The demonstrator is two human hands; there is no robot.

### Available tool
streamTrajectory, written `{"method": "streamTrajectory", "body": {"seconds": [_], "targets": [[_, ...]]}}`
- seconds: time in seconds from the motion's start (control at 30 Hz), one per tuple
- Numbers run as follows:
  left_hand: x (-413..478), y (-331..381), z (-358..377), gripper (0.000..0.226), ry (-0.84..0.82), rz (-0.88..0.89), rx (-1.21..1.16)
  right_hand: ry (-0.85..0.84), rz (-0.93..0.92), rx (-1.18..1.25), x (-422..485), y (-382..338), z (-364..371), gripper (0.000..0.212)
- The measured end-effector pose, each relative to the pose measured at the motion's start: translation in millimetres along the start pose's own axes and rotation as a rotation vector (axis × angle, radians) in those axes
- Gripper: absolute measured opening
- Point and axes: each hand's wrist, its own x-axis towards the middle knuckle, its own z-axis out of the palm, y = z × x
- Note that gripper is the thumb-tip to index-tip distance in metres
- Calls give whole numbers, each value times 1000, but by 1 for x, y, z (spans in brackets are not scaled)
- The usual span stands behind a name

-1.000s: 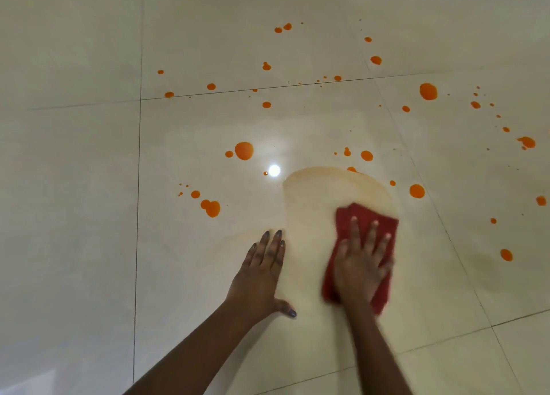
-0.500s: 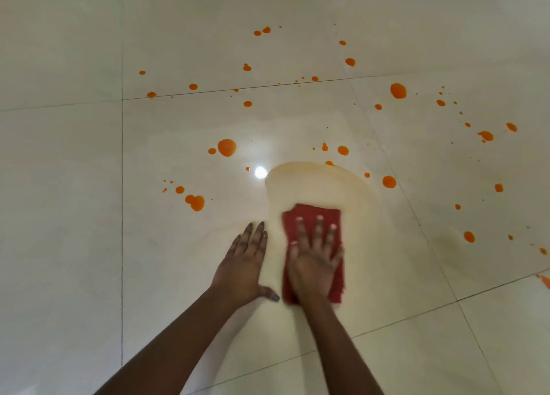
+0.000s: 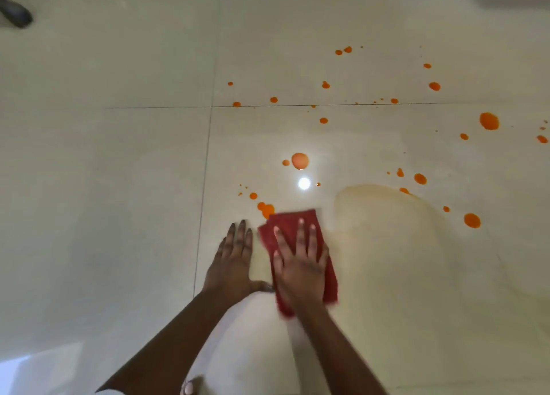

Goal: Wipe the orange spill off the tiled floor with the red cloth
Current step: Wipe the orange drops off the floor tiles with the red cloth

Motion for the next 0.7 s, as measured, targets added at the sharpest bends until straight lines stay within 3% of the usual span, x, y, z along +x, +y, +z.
{"method": "streamTrajectory", "body": {"seconds": [0.07, 0.17, 0.23, 0.3, 0.4, 0.43, 0.5, 0.6, 0.7], "targets": [[1, -2, 1, 128, 18, 19, 13, -39, -45, -53, 54, 11, -6, 52], [4, -14, -2, 130, 37, -3, 21, -9, 277, 21, 73, 52, -11, 54], [9, -24, -5, 130, 34, -44, 26, 66, 358, 25, 44, 38, -9, 59], [12, -29, -5, 127, 15, -54, 34, -50, 222, 62, 21, -6, 0, 57], [12, -28, -5, 126, 2, -44, 35, -31, -99, -27, 57, -46, 2, 54], [13, -28, -4, 127, 0, -40, 27, -94, -116, -35, 80, -41, -2, 52], [12, -32, -5, 126, -2, -33, 3, -106, 26, -14, 111, -19, -8, 52], [9, -37, -9, 126, 19, -44, -1, 9, 217, 22, 84, -15, -1, 51], [11, -41, -11, 121, 40, -80, -10, -94, -14, 39, 43, -58, 8, 54]]}}
